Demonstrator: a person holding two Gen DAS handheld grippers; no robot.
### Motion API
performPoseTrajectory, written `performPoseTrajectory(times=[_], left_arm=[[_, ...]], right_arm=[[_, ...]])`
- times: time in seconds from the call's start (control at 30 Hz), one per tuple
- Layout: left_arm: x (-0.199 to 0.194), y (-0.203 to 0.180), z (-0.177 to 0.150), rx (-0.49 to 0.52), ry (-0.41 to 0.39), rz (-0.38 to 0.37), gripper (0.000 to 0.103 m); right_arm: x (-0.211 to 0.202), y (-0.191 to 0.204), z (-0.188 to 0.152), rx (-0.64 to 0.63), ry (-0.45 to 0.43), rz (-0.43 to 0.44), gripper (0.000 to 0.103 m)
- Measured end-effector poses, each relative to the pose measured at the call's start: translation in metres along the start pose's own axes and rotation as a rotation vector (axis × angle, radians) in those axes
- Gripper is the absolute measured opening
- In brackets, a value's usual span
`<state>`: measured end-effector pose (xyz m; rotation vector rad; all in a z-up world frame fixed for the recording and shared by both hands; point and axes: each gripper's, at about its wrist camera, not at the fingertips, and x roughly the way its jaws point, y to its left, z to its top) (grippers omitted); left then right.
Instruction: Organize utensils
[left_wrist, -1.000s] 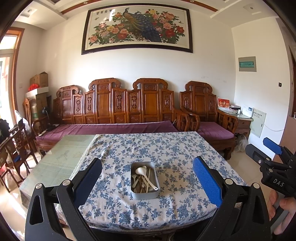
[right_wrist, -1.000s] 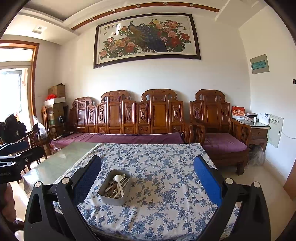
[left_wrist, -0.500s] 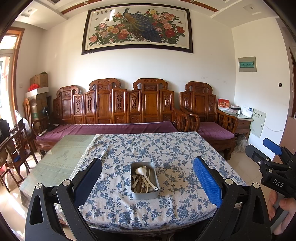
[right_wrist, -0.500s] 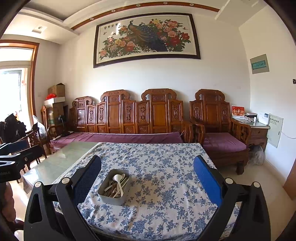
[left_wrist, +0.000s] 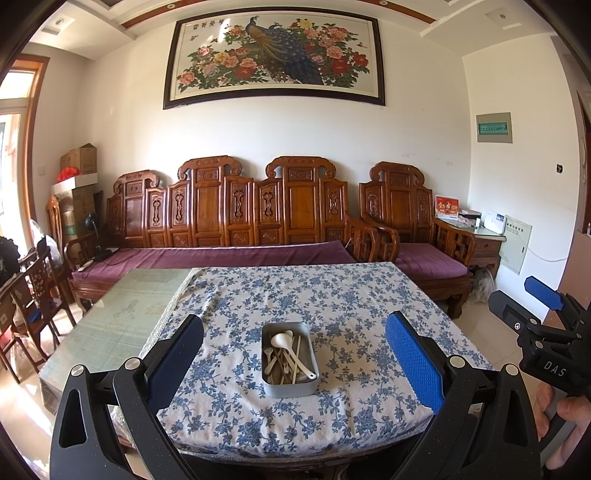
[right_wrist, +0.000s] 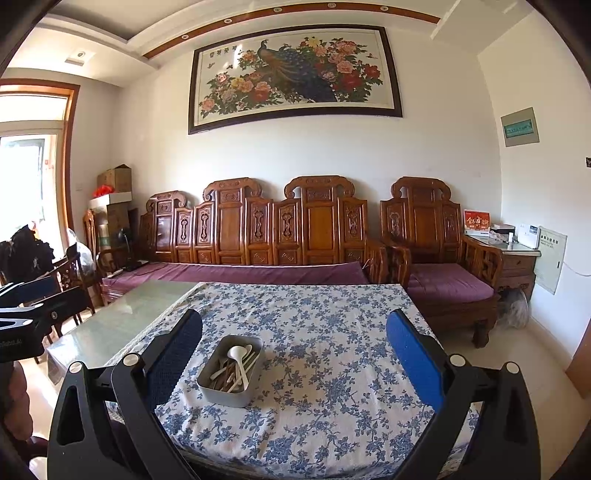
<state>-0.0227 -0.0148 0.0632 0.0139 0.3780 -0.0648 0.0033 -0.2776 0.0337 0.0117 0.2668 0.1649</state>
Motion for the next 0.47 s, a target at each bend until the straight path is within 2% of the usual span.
performPoseTrajectory(times=[0.47], left_arm=[[-0.0004, -0.0007, 0.0013, 0.001, 0.001, -0.001, 0.095]], right_arm=[[-0.0006, 0.0005, -0.0016, -0.001, -0.001, -0.001, 0.100]])
